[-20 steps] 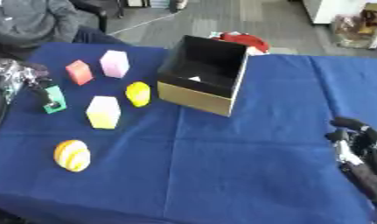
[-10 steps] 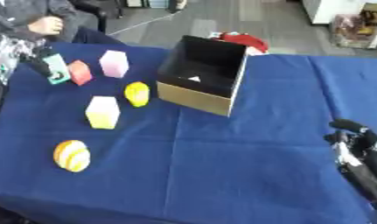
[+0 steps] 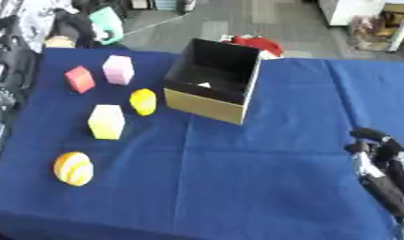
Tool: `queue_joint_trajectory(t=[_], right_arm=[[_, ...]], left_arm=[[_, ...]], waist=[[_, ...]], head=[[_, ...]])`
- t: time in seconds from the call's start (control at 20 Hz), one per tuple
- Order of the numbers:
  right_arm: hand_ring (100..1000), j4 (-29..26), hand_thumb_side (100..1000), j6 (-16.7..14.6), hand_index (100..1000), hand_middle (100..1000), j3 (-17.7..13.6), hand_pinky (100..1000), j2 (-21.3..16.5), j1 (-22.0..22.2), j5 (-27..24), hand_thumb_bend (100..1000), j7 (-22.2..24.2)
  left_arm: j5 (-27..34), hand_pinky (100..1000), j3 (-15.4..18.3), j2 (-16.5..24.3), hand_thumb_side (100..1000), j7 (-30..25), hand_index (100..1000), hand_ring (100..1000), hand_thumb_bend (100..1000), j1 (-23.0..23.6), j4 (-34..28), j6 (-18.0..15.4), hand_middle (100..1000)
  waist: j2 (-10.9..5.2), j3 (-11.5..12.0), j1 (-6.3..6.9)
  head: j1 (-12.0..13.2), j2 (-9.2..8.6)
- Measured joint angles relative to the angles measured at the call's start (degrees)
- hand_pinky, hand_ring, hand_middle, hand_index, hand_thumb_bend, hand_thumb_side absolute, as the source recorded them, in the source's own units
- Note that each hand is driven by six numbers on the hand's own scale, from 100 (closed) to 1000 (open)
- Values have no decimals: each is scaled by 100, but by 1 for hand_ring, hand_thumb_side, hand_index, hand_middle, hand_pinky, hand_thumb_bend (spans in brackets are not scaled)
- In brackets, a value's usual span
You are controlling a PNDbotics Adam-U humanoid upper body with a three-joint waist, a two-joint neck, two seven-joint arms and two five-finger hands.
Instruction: Pick up objects on the table and place them in the box.
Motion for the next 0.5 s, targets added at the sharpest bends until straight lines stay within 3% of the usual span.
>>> queue_joint_trajectory(t=[0.35,0.5], right_arm=[[669,26,420,-6,803,737,34,760,39,-4,-39,100,37],[669,39,419,-6,803,737,35,760,41,-10,-42,100,40]], left_arm=[[-581,727,-247,-944,248,158,631,514,133,-254,453,-103,408],[-906,750,-265,-1132,258,255,709,585,189,-209,647,-92,503]], waist=[[0,-61,-1],[0,-68,-1]], head=[[-1,0],[-14,0]])
